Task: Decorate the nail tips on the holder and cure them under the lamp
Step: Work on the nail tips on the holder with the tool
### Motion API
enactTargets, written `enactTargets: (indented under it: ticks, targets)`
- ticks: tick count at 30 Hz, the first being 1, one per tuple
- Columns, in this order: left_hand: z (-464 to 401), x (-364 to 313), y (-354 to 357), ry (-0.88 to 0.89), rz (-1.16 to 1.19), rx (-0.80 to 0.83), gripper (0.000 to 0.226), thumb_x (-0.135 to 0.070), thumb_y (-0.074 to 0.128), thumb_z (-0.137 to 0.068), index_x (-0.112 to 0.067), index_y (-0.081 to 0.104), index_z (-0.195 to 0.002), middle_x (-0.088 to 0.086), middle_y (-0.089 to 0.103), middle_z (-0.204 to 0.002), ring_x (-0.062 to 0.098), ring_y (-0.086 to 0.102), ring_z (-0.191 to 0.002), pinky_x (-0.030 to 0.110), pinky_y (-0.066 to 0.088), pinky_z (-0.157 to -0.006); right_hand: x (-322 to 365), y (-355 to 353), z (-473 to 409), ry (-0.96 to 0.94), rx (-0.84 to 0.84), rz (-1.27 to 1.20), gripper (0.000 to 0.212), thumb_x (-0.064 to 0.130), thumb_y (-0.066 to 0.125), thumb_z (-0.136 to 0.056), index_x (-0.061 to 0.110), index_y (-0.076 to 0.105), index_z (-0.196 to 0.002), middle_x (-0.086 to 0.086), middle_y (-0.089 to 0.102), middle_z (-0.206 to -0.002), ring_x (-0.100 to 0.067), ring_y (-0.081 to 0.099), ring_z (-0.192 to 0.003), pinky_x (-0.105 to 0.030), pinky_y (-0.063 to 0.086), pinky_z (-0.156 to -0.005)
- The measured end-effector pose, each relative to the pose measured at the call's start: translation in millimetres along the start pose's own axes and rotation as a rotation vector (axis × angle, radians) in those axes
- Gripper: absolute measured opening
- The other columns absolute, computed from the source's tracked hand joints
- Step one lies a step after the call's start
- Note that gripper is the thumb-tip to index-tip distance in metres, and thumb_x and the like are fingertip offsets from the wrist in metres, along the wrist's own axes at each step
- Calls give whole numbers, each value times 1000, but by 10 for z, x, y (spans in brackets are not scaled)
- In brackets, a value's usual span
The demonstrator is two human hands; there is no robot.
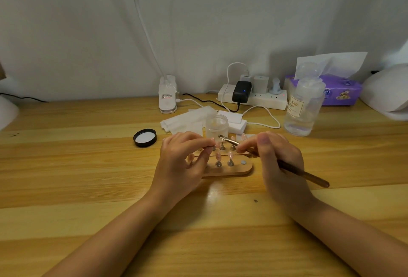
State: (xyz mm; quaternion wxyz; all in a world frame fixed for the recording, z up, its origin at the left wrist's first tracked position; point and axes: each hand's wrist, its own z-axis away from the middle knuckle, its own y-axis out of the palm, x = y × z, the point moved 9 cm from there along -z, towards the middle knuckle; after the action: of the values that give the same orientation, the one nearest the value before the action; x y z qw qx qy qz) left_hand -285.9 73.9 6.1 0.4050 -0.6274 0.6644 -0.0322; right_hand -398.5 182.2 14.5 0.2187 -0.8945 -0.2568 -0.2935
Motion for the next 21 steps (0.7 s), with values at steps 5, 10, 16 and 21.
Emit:
enactTargets:
  ticks: [5, 10, 16, 21]
  targets:
    - [0, 1, -5, -8, 3, -2, 17, -15, 62, -76, -12, 72, -90, -2, 66, -84, 16, 60, -82, 41, 41, -81, -9, -11, 24, 4, -7, -24, 40, 30, 32, -93, 25, 62, -66, 14, 61, -63, 4, 58, -73, -42, 45, -73]
    - [-1, -1, -11, -10, 10, -9, 16, -16, 63, -76, -13, 72, -88, -4, 66, -83, 14, 59, -81, 38, 40, -81, 12, -18, 5, -24, -15, 7, 36, 27, 32, -93, 27, 61, -73, 18, 60, -71, 0, 58, -75, -43, 47, -73]
    - [7, 16, -6, -21, 21, -4, 13, -11, 66, -76, -13, 72, -88, -4, 65, -83, 12, 58, -81, 36, 38, -83, -7, 32, 25, -35, 29, 54, 44, 36, 32, -95, 22, 63, -68, 16, 61, -66, 4, 57, -72, -24, 40, -76]
    - [9, 23, -10, -31, 26, 2, 13, -9, 68, -77, -12, 72, -89, -7, 64, -83, 11, 57, -82, 35, 37, -84, 17, -27, 19, -43, -21, 7, 37, 25, 31, -93, 29, 59, -69, 17, 58, -65, 3, 57, -71, -34, 45, -70]
